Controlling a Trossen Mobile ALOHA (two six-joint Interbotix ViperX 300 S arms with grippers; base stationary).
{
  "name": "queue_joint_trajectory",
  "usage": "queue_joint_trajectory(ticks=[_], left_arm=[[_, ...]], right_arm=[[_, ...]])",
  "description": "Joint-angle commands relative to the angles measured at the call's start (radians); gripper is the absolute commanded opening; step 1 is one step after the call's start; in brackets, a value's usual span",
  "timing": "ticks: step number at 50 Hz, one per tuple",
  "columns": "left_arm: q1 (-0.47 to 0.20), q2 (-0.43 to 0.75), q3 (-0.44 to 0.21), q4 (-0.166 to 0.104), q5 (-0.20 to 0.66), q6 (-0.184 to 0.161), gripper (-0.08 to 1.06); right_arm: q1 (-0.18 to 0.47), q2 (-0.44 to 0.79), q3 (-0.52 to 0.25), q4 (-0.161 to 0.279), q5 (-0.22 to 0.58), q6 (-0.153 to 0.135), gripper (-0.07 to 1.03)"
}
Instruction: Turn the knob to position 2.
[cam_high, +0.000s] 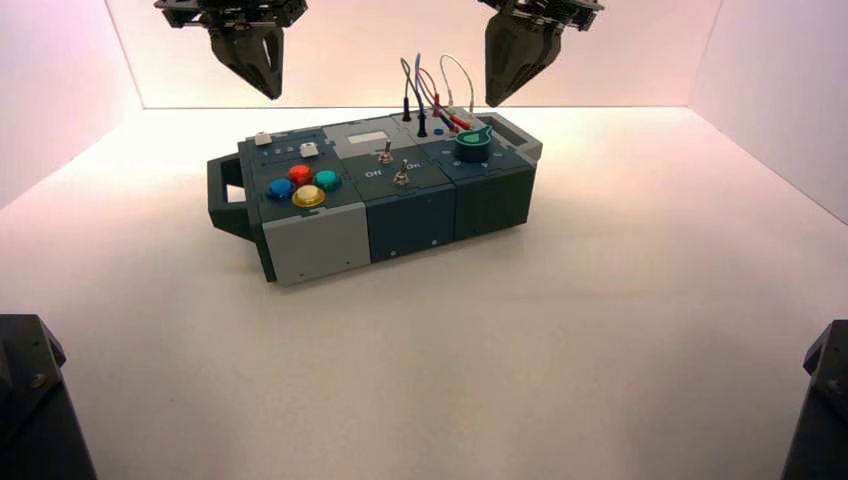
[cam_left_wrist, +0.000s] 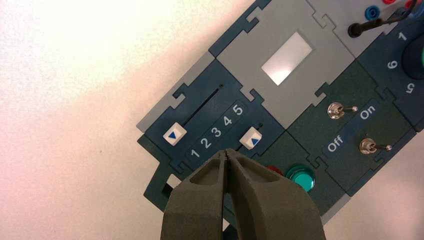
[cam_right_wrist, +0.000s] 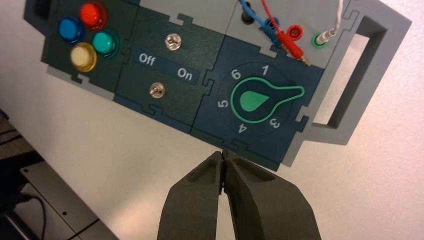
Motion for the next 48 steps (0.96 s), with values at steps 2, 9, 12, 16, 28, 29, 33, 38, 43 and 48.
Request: queue_joint_trajectory(ticks=[2, 9, 12, 16, 28, 29, 33, 38, 43, 48], left_arm=[[0.002, -0.044, -0.028, -0.002, -0.009, 0.000, -0.03], [0.000, -0.049, -0.028, -0.005, -0.012, -0.002, -0.03], [0.000, -0.054, -0.026, -0.006, -0.012, -0.002, -0.03], [0.002, -0.057, -0.025, -0.006, -0.012, -0.002, -0.03], [0.002, -0.061, -0.025, -0.006, -0.012, -0.002, -0.03], [0.002, -0.061, -0.026, -0.006, -0.014, -0.002, -0.03], [0.000, -0.060, -0.026, -0.006, -0.014, -0.002, -0.03], [0.000, -0.060, -0.026, -0.006, -0.014, 0.000, -0.03], [0.000, -0.057, -0.025, -0.006, -0.014, -0.002, -0.03], [0.000, -0.055, -0.025, -0.006, -0.014, -0.002, -0.03]], right_arm=[[-0.005, -0.049, 0.018, -0.005, -0.044, -0.006, -0.02], [-0.005, -0.064, 0.034, -0.026, -0.057, -0.006, -0.02], [-0.005, -0.071, 0.038, -0.043, -0.061, -0.005, -0.02], [-0.005, -0.074, 0.041, -0.048, -0.067, 0.000, -0.02], [-0.005, -0.083, 0.058, -0.058, -0.083, 0.002, -0.02], [-0.005, -0.084, 0.060, -0.058, -0.083, 0.002, -0.02], [-0.005, -0.089, 0.060, -0.061, -0.083, 0.002, -0.02], [-0.005, -0.092, 0.058, -0.066, -0.084, 0.002, -0.02], [-0.005, -0.095, 0.057, -0.075, -0.087, 0.002, -0.02], [-0.005, -0.098, 0.058, -0.086, -0.094, 0.002, -0.02]])
